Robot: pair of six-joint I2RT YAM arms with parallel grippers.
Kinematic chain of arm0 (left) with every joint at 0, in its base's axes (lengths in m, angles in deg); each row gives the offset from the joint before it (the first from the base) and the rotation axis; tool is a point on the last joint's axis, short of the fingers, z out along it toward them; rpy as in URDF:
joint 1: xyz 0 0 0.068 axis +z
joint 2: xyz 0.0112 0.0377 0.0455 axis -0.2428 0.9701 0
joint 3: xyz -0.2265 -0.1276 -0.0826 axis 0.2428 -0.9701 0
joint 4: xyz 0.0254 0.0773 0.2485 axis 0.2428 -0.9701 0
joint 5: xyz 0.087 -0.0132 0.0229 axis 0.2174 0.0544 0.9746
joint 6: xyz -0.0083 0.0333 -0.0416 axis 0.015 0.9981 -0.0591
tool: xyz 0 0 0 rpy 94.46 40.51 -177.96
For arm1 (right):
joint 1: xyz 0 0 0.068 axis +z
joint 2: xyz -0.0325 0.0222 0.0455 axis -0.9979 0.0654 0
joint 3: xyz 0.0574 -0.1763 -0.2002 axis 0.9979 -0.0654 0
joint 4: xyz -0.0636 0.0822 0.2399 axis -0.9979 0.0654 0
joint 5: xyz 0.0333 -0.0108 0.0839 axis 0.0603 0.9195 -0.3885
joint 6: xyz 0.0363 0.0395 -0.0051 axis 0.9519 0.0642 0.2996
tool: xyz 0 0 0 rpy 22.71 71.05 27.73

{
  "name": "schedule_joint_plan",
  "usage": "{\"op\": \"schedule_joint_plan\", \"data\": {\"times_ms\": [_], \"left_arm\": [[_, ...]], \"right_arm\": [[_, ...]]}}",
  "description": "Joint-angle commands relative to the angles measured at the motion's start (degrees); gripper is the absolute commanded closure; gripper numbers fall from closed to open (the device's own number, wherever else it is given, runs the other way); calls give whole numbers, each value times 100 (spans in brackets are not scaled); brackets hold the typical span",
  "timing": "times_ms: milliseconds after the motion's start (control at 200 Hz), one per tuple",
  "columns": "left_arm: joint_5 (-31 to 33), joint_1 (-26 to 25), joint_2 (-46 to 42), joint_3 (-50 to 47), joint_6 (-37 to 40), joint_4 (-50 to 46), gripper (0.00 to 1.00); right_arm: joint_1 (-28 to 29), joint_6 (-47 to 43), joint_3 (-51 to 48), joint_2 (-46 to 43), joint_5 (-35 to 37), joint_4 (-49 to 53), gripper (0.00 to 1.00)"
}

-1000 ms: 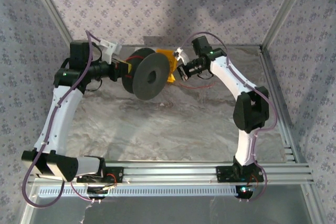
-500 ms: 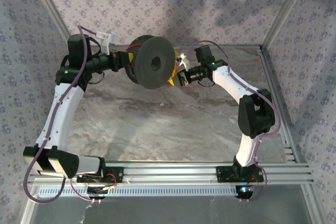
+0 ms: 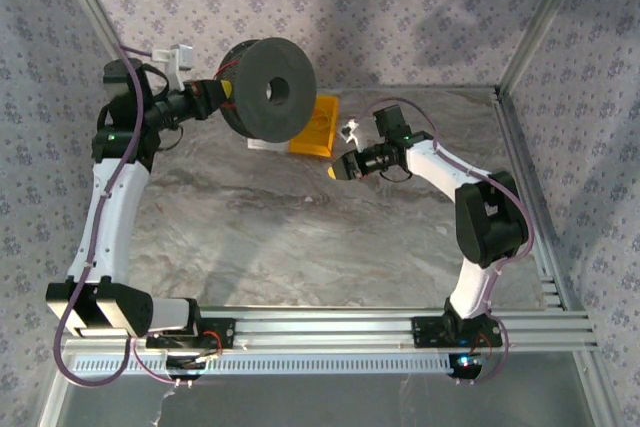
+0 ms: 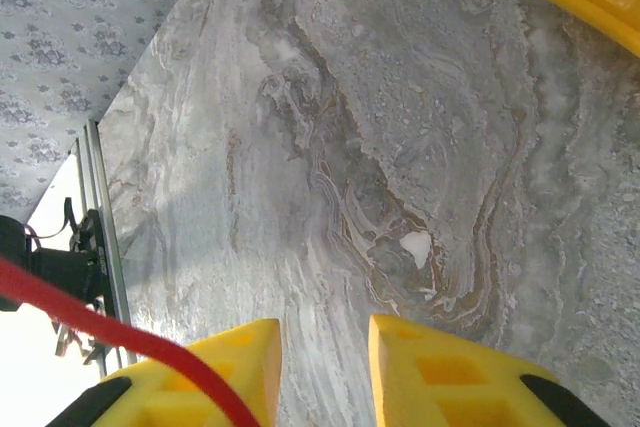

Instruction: Wrap the cables

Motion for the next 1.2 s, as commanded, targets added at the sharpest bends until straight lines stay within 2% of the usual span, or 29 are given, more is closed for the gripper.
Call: {"op": "schedule_joint_plan", "data": {"times_ms": [0,30,145,280,450,635,805,924,1049,1114,1194], "left_arm": [[57,155,-197,244,-444,800,100],[108,187,-205,226,-499,831,100],[447,275,-230,169,-693,846,100],[1109,285,-223,124,-935,754,100],[2016,225,-91,64,-1327,480,100],[3391,-215,211,334,-1159,-481,100],[4622,-908,619,734,-652,-1314,100],[5102,-1307,842,831,-360,-1597,100],[5320,-1603,1057,894,-12,-1874,100],[5393,-1735,1128,871,186,-1995,100],[5399,-1852,1203,826,407,-2233,100]], "right_arm": [[-36,153,-156,-228,81,-70,74],[-28,177,-201,-253,112,-95,77],[22,262,-366,-405,273,-178,100],[308,279,-345,-647,806,98,100],[1195,99,371,-599,1834,1217,100],[2527,-219,1979,-33,2961,2558,100],[3296,-449,3947,737,3613,3542,100],[3549,-705,5561,1352,3836,4281,100],[3598,-927,7118,1871,4072,4931,100],[3572,-1033,7552,1967,4292,5052,100],[3467,-1124,7628,1888,4508,4982,100]]}}
